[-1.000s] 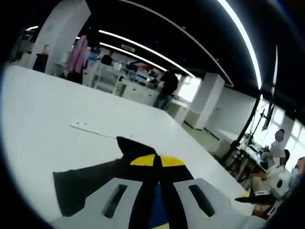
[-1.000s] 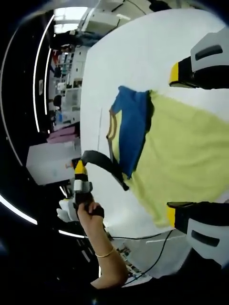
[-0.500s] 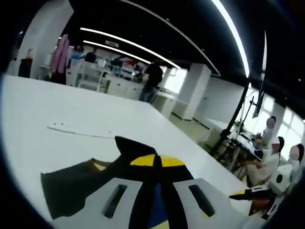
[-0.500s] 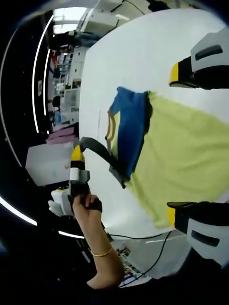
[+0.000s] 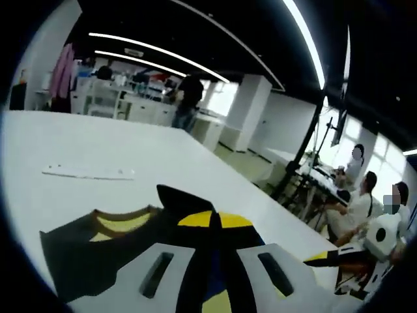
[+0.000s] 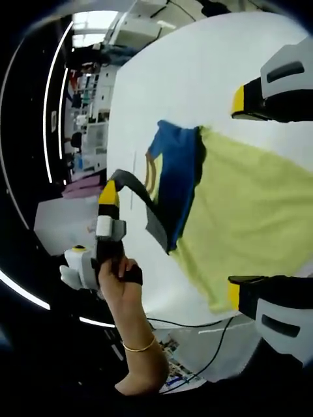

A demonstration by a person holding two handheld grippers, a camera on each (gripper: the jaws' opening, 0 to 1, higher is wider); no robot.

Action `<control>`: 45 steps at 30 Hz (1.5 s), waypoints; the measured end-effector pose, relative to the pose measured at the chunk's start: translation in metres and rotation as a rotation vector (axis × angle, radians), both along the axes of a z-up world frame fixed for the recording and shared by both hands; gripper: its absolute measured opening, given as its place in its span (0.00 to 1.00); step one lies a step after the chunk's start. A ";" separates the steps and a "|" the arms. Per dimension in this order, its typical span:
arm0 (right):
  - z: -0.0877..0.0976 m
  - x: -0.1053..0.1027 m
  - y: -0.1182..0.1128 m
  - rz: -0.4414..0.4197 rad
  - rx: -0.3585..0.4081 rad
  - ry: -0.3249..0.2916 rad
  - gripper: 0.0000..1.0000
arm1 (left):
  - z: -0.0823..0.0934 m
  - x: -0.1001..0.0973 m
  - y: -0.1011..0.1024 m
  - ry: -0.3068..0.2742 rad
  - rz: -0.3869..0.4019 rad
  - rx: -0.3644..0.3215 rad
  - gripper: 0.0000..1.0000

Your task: Fold the garment on the visible template until the final outline fits inside the template.

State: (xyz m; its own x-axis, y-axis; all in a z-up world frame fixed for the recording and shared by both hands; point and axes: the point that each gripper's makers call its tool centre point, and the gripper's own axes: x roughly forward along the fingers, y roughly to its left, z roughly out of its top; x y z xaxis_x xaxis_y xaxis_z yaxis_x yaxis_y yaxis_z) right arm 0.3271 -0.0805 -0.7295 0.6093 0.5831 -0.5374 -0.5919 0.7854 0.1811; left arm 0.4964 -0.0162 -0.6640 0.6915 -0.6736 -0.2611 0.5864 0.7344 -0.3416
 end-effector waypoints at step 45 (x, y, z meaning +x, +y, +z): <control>-0.015 -0.007 0.005 0.028 -0.009 0.031 0.99 | -0.080 -0.034 -0.057 -0.051 -0.273 0.259 0.58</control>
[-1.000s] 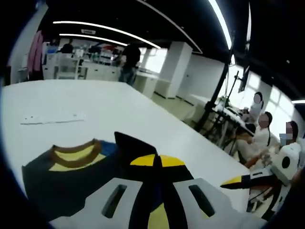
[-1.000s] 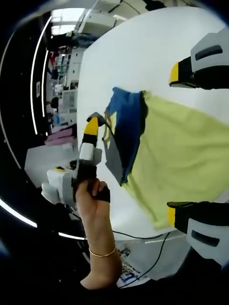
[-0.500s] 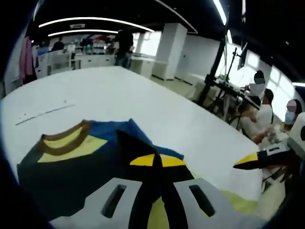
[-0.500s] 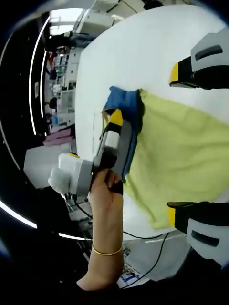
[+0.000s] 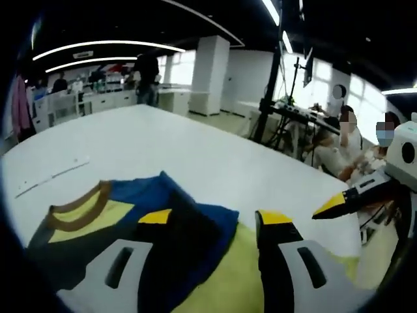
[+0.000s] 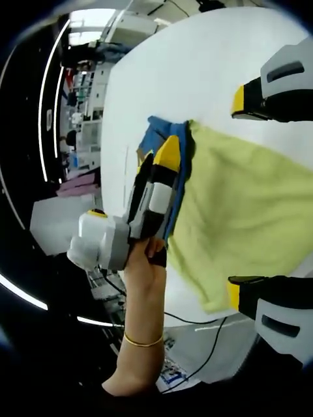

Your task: Fold the garment on the visible template until the final outline fits inside the template.

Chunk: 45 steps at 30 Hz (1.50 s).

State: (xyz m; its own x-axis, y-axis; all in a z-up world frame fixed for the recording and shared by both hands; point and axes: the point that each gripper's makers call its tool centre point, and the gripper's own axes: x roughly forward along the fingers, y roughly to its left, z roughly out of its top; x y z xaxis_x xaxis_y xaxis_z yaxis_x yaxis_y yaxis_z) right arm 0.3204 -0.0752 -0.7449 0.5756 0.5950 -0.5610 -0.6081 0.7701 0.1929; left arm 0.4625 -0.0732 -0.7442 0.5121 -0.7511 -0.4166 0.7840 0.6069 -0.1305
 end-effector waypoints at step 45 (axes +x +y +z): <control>0.013 -0.039 0.015 0.373 -0.139 0.048 0.93 | 0.026 -0.122 0.154 -0.014 -0.053 0.008 0.95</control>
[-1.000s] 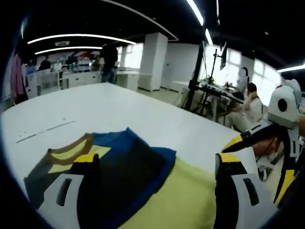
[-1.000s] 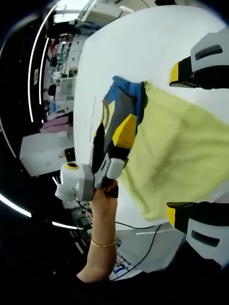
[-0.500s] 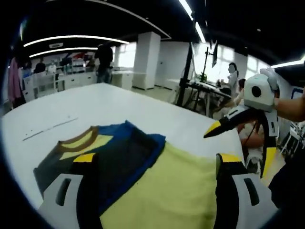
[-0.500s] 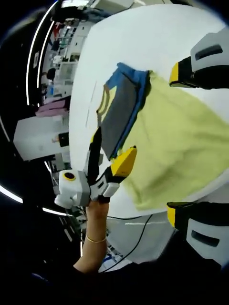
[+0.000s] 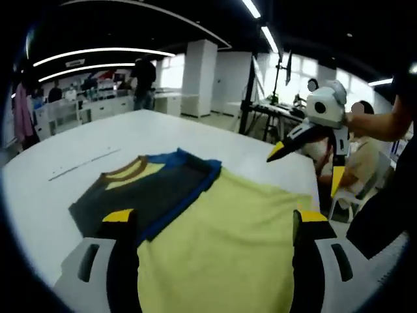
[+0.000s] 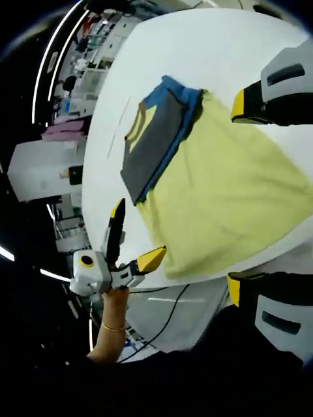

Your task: Fold the garment on the visible template until the final outline fits inside the template.

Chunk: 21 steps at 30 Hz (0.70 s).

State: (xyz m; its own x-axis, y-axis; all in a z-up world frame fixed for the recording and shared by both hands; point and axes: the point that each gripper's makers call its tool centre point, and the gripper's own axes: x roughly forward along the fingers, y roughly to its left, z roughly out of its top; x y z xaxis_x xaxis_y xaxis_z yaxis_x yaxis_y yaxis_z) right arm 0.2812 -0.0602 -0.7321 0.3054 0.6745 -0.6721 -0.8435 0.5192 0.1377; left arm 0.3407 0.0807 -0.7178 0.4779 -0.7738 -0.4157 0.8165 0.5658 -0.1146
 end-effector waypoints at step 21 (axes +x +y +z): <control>-0.033 -0.033 -0.014 0.129 -0.155 0.023 0.77 | -0.035 -0.069 0.050 0.074 -0.028 0.133 0.76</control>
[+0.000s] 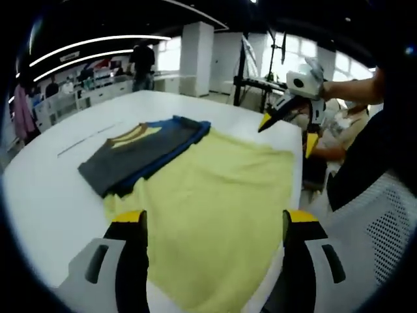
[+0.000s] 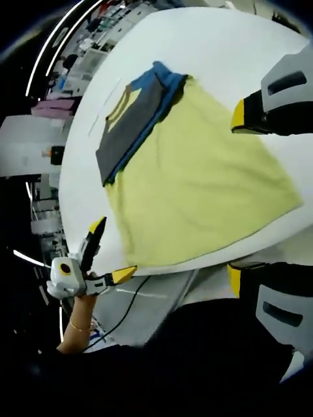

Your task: Fold the garment on the visible template until the final outline fits inside the template.

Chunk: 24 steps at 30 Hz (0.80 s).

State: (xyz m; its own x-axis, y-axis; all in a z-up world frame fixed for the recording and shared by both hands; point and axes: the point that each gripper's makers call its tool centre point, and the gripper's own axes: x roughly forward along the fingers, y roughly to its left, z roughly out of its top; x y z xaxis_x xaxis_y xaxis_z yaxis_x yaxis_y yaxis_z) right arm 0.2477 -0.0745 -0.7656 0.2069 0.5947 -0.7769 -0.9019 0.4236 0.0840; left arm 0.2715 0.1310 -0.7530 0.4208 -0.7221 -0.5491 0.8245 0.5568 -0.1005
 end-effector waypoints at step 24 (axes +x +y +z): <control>-0.035 -0.018 -0.024 0.086 -0.159 0.001 0.46 | -0.030 -0.040 0.037 0.045 -0.044 0.183 0.47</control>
